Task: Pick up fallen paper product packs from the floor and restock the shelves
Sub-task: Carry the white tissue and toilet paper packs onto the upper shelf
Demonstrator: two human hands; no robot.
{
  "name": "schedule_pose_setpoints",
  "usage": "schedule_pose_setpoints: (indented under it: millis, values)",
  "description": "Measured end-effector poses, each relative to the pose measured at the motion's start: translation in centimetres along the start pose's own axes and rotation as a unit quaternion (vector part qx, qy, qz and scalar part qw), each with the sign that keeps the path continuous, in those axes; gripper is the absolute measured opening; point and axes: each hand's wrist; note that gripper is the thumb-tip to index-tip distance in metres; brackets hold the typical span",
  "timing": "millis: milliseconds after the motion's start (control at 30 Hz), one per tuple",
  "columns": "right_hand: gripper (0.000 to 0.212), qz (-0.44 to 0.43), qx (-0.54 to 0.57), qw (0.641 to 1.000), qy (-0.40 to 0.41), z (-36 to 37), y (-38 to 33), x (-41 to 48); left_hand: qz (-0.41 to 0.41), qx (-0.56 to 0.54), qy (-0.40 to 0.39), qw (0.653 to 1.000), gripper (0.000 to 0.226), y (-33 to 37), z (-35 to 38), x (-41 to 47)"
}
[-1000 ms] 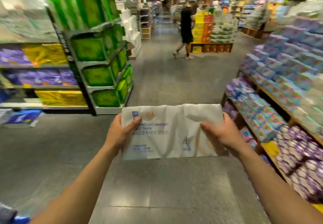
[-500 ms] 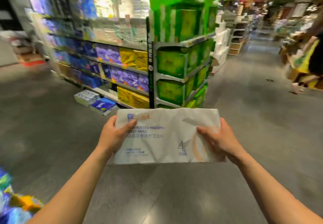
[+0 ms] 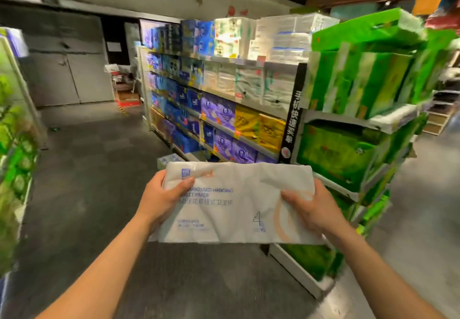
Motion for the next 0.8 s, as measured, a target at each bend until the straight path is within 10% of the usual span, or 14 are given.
schedule_pose_setpoints:
  millis: [200,467,800]
  values:
    - [0.064,-0.014,-0.013,1.000,0.005,4.3,-1.8,20.8,0.015,0.015,0.013,1.000,0.054,-0.6,1.4,20.7]
    - [0.030,-0.061,-0.028,0.998,0.011,8.6,-3.2,46.2,0.058,0.010,0.013,0.998,0.039,-4.0,5.8,46.2]
    - [0.019,-0.093,-0.087,0.987,0.100,14.3,-12.4,76.3,0.093,-0.026,0.017,0.995,0.083,-5.7,6.0,79.5]
Point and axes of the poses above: each hand's wrist, its own x-axis towards the middle knuckle, its own z-axis out of the palm, y = z × x, and after that the axes turned 8 degrees about z, right-handed
